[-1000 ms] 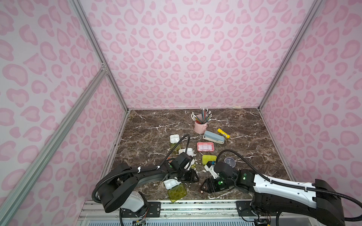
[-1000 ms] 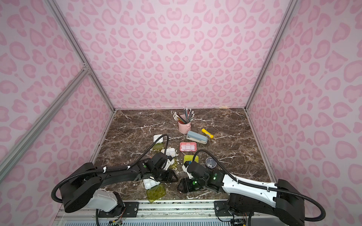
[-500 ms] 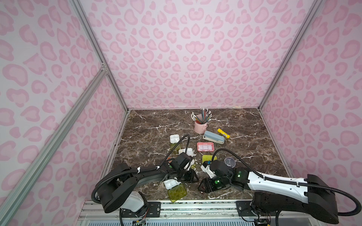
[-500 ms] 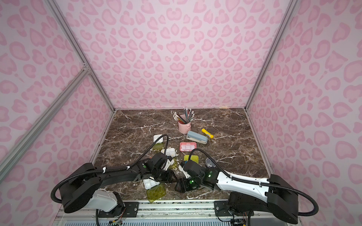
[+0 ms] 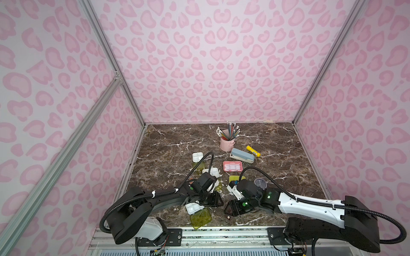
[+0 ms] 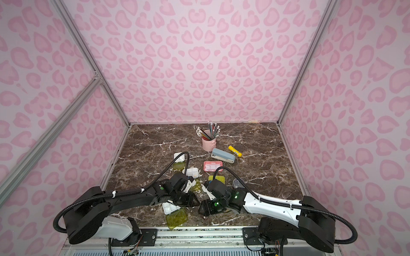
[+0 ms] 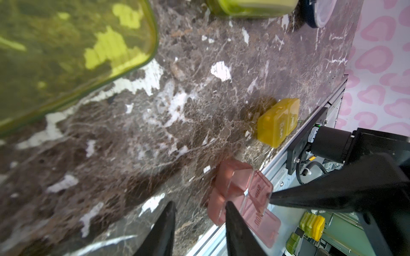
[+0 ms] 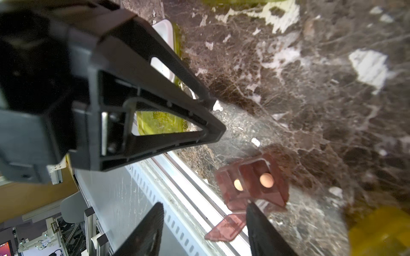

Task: Close pillboxes
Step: Close the lid on the pillbox.

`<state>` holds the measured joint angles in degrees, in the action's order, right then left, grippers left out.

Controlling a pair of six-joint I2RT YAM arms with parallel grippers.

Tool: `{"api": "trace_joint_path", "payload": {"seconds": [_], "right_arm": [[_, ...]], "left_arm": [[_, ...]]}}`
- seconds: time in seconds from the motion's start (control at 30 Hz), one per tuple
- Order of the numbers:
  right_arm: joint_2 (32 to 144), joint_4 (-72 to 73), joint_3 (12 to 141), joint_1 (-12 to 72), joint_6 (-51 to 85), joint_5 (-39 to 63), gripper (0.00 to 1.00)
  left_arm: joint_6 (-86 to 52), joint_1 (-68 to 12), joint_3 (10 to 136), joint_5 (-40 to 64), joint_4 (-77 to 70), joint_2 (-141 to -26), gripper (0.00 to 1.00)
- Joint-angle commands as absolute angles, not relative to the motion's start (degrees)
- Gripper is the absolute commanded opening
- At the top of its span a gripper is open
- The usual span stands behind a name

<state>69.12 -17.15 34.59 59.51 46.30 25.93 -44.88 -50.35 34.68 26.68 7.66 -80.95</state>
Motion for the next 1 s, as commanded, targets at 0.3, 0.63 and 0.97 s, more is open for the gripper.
{"api": "trace_joint_path", "payload": {"seconds": [0.3,0.63,0.97], "right_arm": [[70.3,-15.7,34.2,58.2,44.6,27.2,0.61],[72.0,-14.6,34.2,58.1,44.5,27.6,0.61],[72.4,-14.1,33.8,58.1,44.2,27.7,0.61]], "left_arm": [[-43.4,-49.1,35.0,26.1,10.0,-79.1,0.39],[-43.0,-48.7,35.3,25.3,11.9,-77.2,0.39],[-42.8,-48.5,35.3,24.8,12.7,-76.2,0.38]]}}
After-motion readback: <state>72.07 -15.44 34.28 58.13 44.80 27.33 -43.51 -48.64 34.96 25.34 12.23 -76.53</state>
